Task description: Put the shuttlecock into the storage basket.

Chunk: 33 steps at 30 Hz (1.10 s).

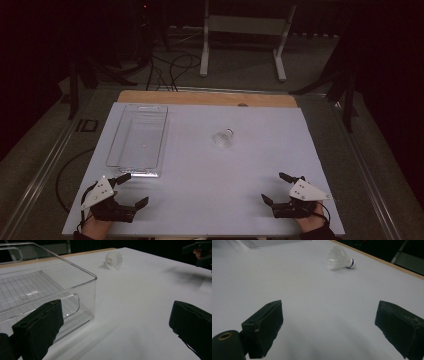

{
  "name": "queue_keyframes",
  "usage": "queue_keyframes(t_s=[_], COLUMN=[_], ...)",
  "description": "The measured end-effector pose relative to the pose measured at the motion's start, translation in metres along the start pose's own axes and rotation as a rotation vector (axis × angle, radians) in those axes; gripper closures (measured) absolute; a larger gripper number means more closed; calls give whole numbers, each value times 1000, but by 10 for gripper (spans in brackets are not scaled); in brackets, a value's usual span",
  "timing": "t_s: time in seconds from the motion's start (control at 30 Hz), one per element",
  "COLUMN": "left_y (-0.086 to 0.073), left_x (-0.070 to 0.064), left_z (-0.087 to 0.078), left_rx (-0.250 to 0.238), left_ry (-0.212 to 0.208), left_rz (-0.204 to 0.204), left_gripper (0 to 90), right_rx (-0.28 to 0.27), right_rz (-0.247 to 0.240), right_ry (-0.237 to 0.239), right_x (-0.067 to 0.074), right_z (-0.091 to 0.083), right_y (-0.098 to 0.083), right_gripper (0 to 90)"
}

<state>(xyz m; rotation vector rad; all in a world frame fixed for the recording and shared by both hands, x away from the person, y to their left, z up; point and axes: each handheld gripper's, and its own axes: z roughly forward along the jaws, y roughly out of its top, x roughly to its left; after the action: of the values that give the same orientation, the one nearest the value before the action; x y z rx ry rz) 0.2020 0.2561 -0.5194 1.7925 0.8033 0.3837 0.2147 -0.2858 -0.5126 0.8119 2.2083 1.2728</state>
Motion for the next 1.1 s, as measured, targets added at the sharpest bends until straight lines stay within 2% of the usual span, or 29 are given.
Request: queue_keyframes(t_s=[0.1, 0.2, 0.57, 0.77, 0.9, 0.97, 1.0, 1.1], left_y=[0, 0, 1, 5, 11, 16, 20, 24], left_x=[0, -1, -1, -3, -5, -7, -7, -7], left_z=[0, 2, 2, 3, 4, 4, 4, 4], left_rx=[2, 13, 22, 27, 50, 61, 71, 91], left_ry=[0, -4, 5, -17, -26, -36, -55, -60], left_rz=[3, 6, 14, 11, 29, 39, 39, 52], left_gripper=[2, 2, 2, 2, 2, 2, 2, 2], right_rx=[-2, 16, -2, -9, -12, -13, -11, -11], right_rz=[-4, -5, -7, -3, -5, -2, 5, 6], right_ry=[20, 22, 24, 23, 21, 22, 25, 27], right_x=[1, 1, 2, 2, 2, 2, 2, 2], right_z=[1, 3, 2, 2, 1, 1, 1, 2], right_y=[0, -1, 1, 1, 1, 2, 1, 1], right_gripper=[85, 84, 84, 84, 84, 84, 84, 84])
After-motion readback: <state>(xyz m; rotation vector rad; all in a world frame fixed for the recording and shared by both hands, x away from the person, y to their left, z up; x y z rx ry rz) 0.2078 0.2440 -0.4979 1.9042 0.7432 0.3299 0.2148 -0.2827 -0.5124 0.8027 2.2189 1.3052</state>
